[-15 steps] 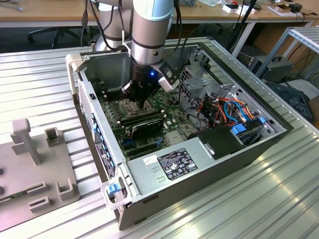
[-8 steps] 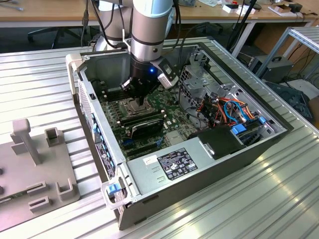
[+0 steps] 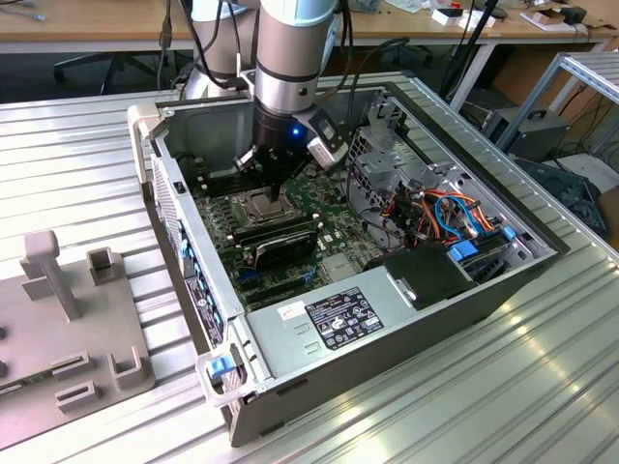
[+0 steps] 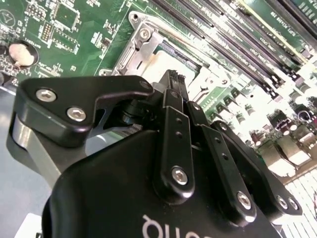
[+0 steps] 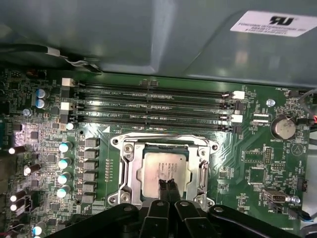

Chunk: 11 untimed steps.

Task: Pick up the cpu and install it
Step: 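Install the second cpu locking lever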

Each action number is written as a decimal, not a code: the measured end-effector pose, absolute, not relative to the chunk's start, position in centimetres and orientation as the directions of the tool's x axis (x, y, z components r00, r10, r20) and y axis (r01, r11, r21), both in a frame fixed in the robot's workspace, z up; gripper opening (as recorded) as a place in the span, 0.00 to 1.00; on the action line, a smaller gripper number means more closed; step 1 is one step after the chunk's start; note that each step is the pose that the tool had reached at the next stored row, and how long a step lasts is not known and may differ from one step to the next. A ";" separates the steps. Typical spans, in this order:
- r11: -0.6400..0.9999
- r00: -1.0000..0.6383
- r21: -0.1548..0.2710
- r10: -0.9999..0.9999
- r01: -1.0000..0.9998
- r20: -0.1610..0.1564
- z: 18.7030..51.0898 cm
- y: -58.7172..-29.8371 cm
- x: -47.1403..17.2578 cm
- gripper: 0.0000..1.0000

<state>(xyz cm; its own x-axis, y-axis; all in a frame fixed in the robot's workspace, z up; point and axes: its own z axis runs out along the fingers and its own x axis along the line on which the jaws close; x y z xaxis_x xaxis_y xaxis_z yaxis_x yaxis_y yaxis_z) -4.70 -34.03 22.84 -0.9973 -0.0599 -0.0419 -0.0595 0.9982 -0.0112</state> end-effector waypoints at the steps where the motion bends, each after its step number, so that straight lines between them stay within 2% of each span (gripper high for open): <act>1: 0.998 -0.997 -0.011 -0.060 -0.060 -0.042 23.0 -34.0 -4.7 0.11; 11: 0.998 -0.997 -0.011 -0.060 -0.060 -0.042 24.1 -34.0 -4.7 0.11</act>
